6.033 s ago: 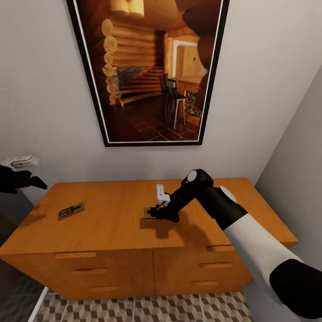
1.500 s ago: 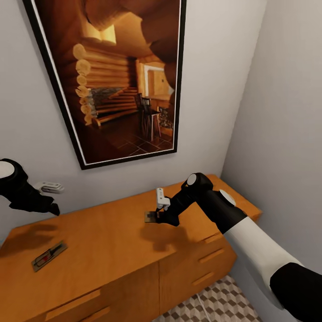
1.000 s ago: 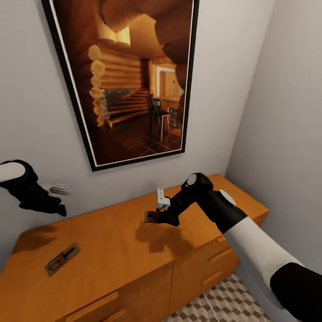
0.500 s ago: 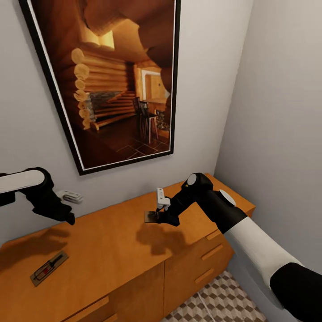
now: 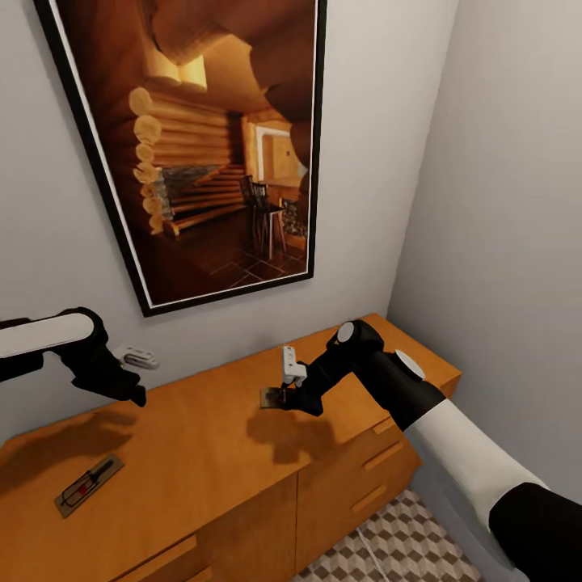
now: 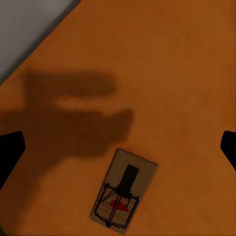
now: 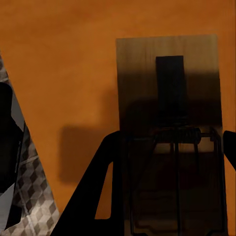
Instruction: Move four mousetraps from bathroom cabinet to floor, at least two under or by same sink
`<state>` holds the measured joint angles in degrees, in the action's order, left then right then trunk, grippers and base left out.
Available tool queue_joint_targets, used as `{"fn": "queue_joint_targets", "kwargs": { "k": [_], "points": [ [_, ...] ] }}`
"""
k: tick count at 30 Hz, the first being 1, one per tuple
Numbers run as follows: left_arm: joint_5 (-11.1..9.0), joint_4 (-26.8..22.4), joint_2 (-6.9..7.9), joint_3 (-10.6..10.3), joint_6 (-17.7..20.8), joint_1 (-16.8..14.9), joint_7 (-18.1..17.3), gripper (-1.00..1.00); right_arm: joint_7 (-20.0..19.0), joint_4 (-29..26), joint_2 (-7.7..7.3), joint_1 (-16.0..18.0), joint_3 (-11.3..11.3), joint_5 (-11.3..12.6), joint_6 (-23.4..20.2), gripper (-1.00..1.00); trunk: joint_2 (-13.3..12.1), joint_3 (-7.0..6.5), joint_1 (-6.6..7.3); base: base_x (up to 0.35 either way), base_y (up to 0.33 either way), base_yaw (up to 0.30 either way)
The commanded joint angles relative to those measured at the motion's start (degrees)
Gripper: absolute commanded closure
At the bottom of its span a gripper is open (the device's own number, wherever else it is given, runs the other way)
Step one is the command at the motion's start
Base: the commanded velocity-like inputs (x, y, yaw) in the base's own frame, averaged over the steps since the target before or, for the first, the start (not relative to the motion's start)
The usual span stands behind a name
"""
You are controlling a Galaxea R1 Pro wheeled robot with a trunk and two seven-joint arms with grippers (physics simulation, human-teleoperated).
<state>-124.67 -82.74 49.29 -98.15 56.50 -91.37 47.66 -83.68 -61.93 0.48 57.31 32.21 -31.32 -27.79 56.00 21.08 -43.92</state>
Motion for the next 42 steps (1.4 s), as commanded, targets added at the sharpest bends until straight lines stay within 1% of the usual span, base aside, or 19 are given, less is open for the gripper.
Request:
{"fn": "queue_joint_targets", "kwargs": {
  "k": [1, 2, 5, 7, 12, 15, 18, 20, 24, 28, 35, 36, 37, 38, 40, 41, 42],
  "points": [
    [-0.3, 0.2, 0.26, -0.5, -0.5, 0.2, 0.2, -1.0, -0.6, 0.0, -0.08, 0.3, 0.0, -0.2, -0.8, 1.0, 0.1, 0.08, -0.01, 0.0, 0.0, 0.0],
    [0.1, 0.6, 0.59, -0.8, -0.8, 0.5, -0.1, -1.0, -0.9, 0.0, -0.11, 0.2, 0.0, -0.2, -0.9, 1.0, 0.1, 0.08, -0.01, 0.0, 0.0, 0.0],
    [-0.9, 0.8, 1.55, -1.8, -0.9, 1.5, 0.4, -1.0, -1.5, -0.4, -0.24, -0.8, -0.1, -0.4, -0.8, 1.0, 0.1, 0.08, -0.01, 0.0, 0.0, 0.0],
    [-1.6, 0.5, 1.44, -2.4, -0.8, 2.2, 1.0, -1.0, -1.6, -0.5, -0.31, -1.4, -0.1, -0.5, -0.7, 1.0, 0.1, 0.08, -0.01, 0.0, 0.0, 0.0],
    [-3.3, 0.3, 1.2, -2.5, -0.6, 3.8, 2.6, -1.0, -0.9, -0.7, -0.31, -3.0, -0.2, -0.5, -0.6, 1.0, 0.1, 0.08, -0.01, 0.0, 0.0, 0.0],
    [-4.3, 0.3, 1.18, -2.5, -0.6, 4.8, 3.6, -1.0, -0.8, -0.8, -0.25, -3.1, -0.3, -0.4, -0.8, 1.0, 0.1, 0.04, -0.01, -0.036, 0.038, -0.043],
    [-5.1, 0.2, 1.17, -2.5, -0.6, 5.0, 4.6, -1.0, -0.8, -0.8, -0.17, -3.2, -0.3, -0.4, -0.8, 1.0, 0.1, -0.11, -0.01, -0.108, 0.125, -0.146],
    [-5.0, 0.1, 1.17, -2.5, -0.5, 5.0, 5.0, -1.0, -0.8, -0.8, -0.15, -3.2, -0.3, -0.4, -0.9, 1.0, 0.1, -0.23, -0.01, -0.056, 0.064, -0.184],
    [-4.6, 0.1, 1.16, -2.5, -0.5, 5.0, 4.8, -1.0, -0.8, -0.8, -0.16, -3.2, -0.3, -0.3, -0.9, 1.0, 0.1, -0.49, -0.01, -0.019, 0.022, -0.199],
    [-3.3, -0.2, 1.16, -2.4, -0.4, 5.0, 4.6, -1.0, -0.7, -0.8, -0.2, -3.2, -0.4, -0.3, -0.9, 1.0, 0.1, -0.7, -0.01, -0.005, 0.006, -0.158],
    [-1.0, -0.3, 1.36, -2.4, -0.5, 5.0, 2.4, -1.0, -0.7, -0.8, -0.16, -3.2, -0.3, -0.4, -0.9, 1.0, 0.1, -0.77, -0.01, -0.001, 0.001, -0.029],
    [10.9, -0.3, 1.36, -2.4, -0.5, 5.0, -5.2, -1.0, -0.7, -0.8, -0.15, -3.2, -0.3, -0.4, -0.9, 1.0, 0.1, -0.77, -0.01, 0.0, 0.0, -0.006],
    [14.3, -0.3, 1.35, -2.5, -0.6, 5.0, -8.2, -1.0, -0.7, -0.8, -0.15, -3.2, -0.3, -0.4, -0.9, 1.0, 0.1, -0.77, -0.01, 0.0, 0.0, -0.004],
    [16.2, -0.3, 1.35, -2.5, -0.7, 5.0, -9.8, -1.0, -0.7, -0.8, -0.14, -3.2, -0.3, -0.4, -0.9, 1.0, 0.1, -0.77, -0.01, 0.0, 0.0, -0.003],
    [24.2, -0.2, 1.37, -2.6, -1.6, 5.0, -17.0, -1.0, -0.7, -0.8, -0.14, -3.2, -0.3, -0.4, -0.9, 1.0, 0.1, -0.78, -0.01, 0.0, 0.0, -0.002],
    [28.3, 0.0, 1.39, -2.8, -2.8, 5.0, -21.0, -1.0, -0.7, -0.8, -0.13, -3.2, -0.3, -0.4, -0.9, 1.0, 0.1, -0.78, -0.01, 0.0, 0.0, 0.0],
    [30.3, 0.1, 1.42, -3.1, -3.6, 5.0, -23.0, -1.0, -0.7, -0.8, -0.13, -3.2, -0.3, -0.4, -0.9, 1.0, 0.1, -0.78, -0.01, 0.0, 0.0, 0.0]
  ]
}}
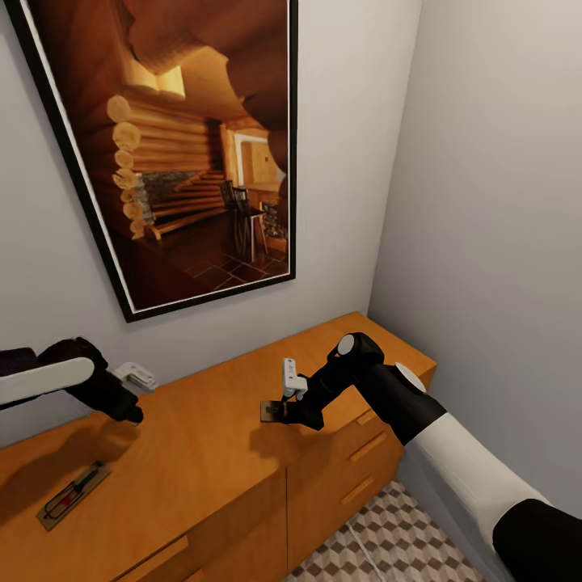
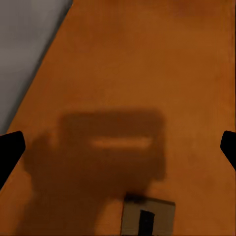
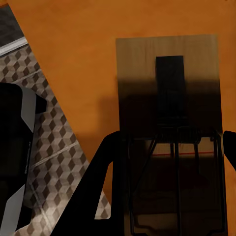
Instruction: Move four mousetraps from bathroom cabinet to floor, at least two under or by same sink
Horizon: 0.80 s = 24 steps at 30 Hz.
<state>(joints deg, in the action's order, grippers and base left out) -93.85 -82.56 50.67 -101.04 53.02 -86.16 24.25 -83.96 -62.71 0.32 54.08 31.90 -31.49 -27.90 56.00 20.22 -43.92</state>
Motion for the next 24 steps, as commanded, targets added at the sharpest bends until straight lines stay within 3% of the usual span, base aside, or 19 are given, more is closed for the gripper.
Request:
{"fn": "queue_joint_targets", "kwargs": {
  "k": [1, 2, 4, 8, 12, 19, 24],
  "points": [
    [3.5, 0.0, 0.07, -1.0, -2.1, -0.2, -3.5, -1.0, -0.4, 0.0, 0.03, 0.1, 0.0, -0.2, -0.7, 1.0, 0.1, 0.08, -0.01, 0.0, 0.0, 0.0],
    [5.4, 0.1, 0.08, -1.6, -3.2, -0.2, -5.4, -1.0, -0.4, 0.0, 0.03, 0.1, 0.0, -0.2, -0.7, 1.0, 0.1, 0.08, -0.01, 0.0, 0.0, 0.0],
    [12.6, 0.3, 0.11, -5.1, -7.9, -0.2, -12.4, -1.0, -0.4, 0.0, 0.03, 0.1, 0.0, -0.2, -0.7, 1.0, 0.1, 0.08, -0.01, 0.0, 0.0, 0.0],
    [20.4, 1.3, 0.01, -11.3, -14.8, -0.1, -20.3, -1.0, -0.4, 0.0, 0.09, 0.1, 0.0, -0.2, -0.7, 1.0, 0.1, 0.08, -0.01, 0.0, 0.0, 0.0],
    [22.4, 3.1, -0.17, -15.3, -20.4, -0.1, -23.4, -1.0, -0.3, 0.0, 0.11, 0.1, 0.0, -0.2, -0.7, 1.0, 0.1, 0.08, -0.01, 0.0, 0.0, 0.0],
    [23.0, 3.5, -0.27, -19.6, -23.4, -0.1, -24.7, -1.0, 1.2, 0.1, 0.19, 0.1, 0.1, -0.3, -0.7, 1.0, 0.1, 0.08, -0.01, 0.0, 0.0, 0.0],
    [23.0, 3.0, -0.32, -22.4, -28.1, -0.1, -24.8, -1.0, 2.4, 0.2, 0.14, 0.0, 0.1, -0.2, -0.7, 1.0, 0.1, 0.08, -0.01, 0.0, 0.0, 0.0]
  ]
}}
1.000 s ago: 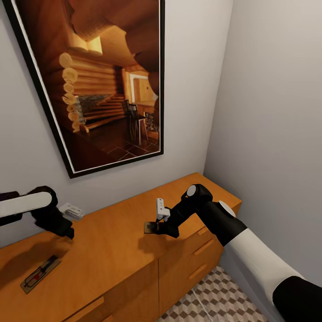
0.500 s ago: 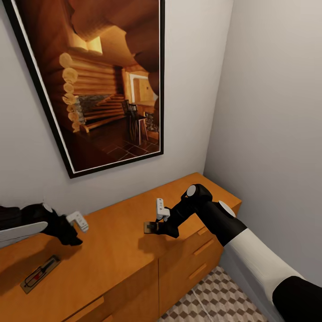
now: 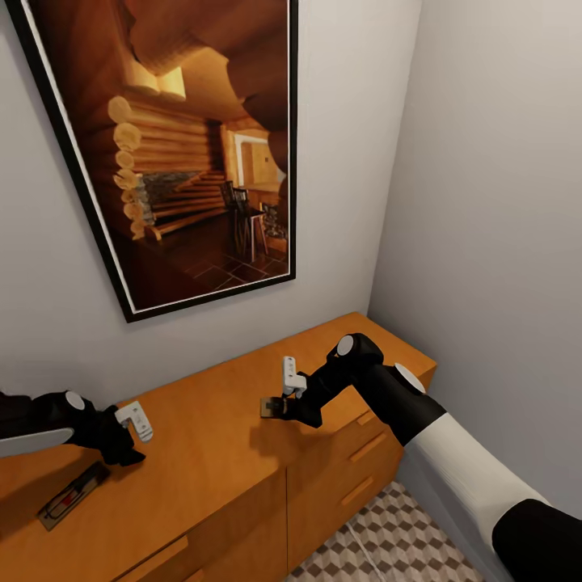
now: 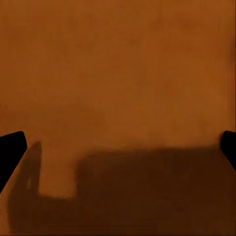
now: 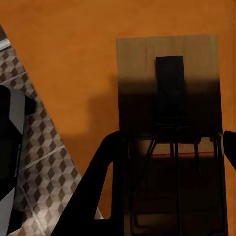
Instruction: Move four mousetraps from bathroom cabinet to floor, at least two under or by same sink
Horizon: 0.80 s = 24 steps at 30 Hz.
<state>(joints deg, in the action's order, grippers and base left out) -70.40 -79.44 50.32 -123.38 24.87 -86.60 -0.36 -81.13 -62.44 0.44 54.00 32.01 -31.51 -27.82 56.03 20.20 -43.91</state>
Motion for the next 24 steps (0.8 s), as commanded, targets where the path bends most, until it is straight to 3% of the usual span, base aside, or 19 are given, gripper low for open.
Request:
{"fn": "queue_joint_targets", "kwargs": {
  "k": [1, 7, 15, 21, 24],
  "points": [
    [-0.4, -0.1, 0.0, -0.4, -0.4, 0.4, -0.2, -1.0, -0.4, -0.1, 0.02, 0.0, 0.0, -0.2, -0.7, 1.0, 0.0, 0.11, -0.03, 0.0, 0.0, 0.0],
    [-0.4, -0.1, -0.13, -1.8, -2.1, 0.4, -0.3, -1.0, -0.1, 0.1, 0.07, 0.0, 0.1, -0.2, -0.7, 1.0, 0.0, 0.11, -0.03, -0.013, 0.0, 0.0],
    [-0.4, 0.0, -0.09, -1.9, -3.1, 0.4, -1.6, -1.0, -0.1, 0.1, 0.0, -0.1, 0.1, -0.3, -0.7, 1.0, 0.0, 0.11, -0.03, -0.227, -0.008, 0.0],
    [-0.3, 0.4, 0.12, -2.6, -10.5, 0.4, -4.5, -1.0, -0.1, 0.2, 0.0, -0.1, 0.1, -0.3, -0.7, 1.0, 0.0, 0.11, -0.03, -0.052, -0.004, 0.0],
    [-0.2, 0.5, 0.29, -3.5, -11.8, 0.4, -4.9, -1.0, -0.1, 0.2, 0.0, -0.1, 0.1, -0.3, -0.7, 1.0, 0.0, 0.11, -0.03, -0.008, -0.001, 0.0]
  ]
}}
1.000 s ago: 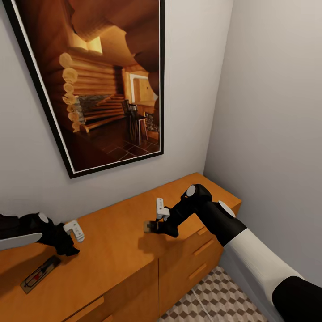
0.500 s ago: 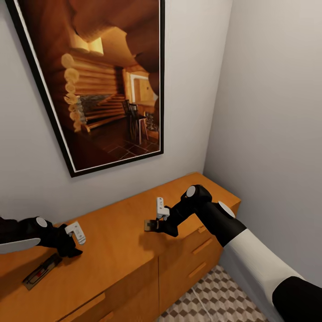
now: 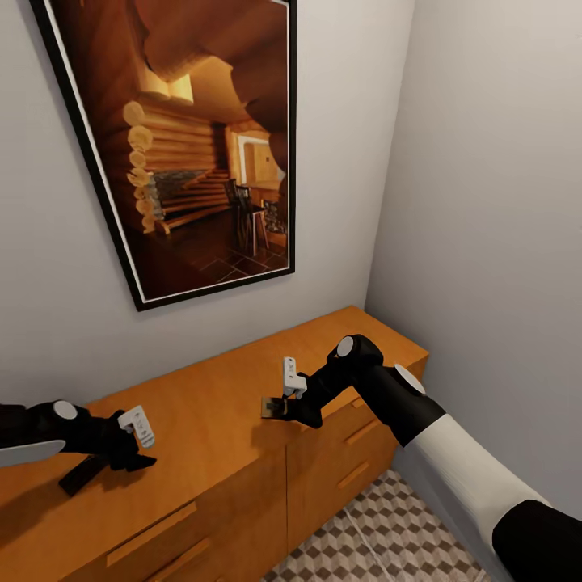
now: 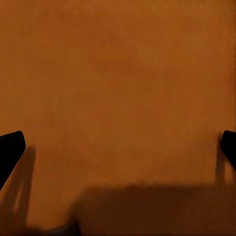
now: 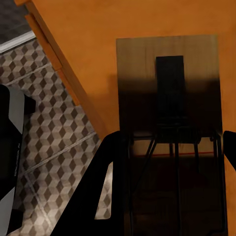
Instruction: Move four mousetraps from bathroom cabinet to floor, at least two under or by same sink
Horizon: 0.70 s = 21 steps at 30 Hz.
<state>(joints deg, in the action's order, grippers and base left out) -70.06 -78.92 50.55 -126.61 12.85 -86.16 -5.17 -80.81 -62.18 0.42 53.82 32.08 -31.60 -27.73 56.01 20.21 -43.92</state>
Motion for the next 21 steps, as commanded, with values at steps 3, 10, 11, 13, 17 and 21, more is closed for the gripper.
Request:
{"fn": "queue_joint_targets", "kwargs": {
  "k": [3, 10, 11, 13, 17, 21],
  "points": [
    [-0.5, 0.0, 0.45, -0.7, -0.3, -0.1, -0.2, -1.0, -0.4, 0.0, 0.07, 0.1, 0.0, -0.2, -0.7, 1.0, 0.1, 0.09, -0.01, -0.002, 0.0, 0.0],
    [-0.5, 2.8, 1.4, -0.6, -0.4, -0.1, -0.3, -1.0, 0.0, 0.0, 0.07, -0.2, 0.1, -0.2, -0.7, 1.0, 0.1, 0.09, -0.01, 0.0, 0.0, 0.0],
    [-0.5, 3.3, 1.4, -0.6, -0.4, -0.1, -0.3, -1.0, 0.1, 0.0, 0.06, -0.2, 0.1, -0.2, -0.6, 1.0, 0.1, 0.09, -0.01, 0.0, 0.0, 0.0],
    [-0.5, 4.5, 1.49, -0.5, -0.5, -0.1, -0.3, -1.0, 0.4, 0.1, 0.04, -0.4, 0.1, -0.2, -0.6, 1.0, 0.1, 0.09, -0.01, 0.0, 0.0, 0.0],
    [-0.5, 5.3, 1.62, -0.4, -0.5, -0.1, -0.4, -1.0, 0.6, 0.1, 0.03, -0.5, 0.1, -0.3, -0.6, 1.0, 0.1, 0.09, -0.01, 0.0, 0.0, 0.0],
    [-0.5, 5.5, 1.54, 0.0, -0.4, -0.1, -1.6, -1.0, 0.6, 0.1, 0.02, -0.6, 0.1, -0.3, -0.5, 1.0, 0.1, 0.09, -0.01, 0.0, 0.0, 0.0]
  ]
}}
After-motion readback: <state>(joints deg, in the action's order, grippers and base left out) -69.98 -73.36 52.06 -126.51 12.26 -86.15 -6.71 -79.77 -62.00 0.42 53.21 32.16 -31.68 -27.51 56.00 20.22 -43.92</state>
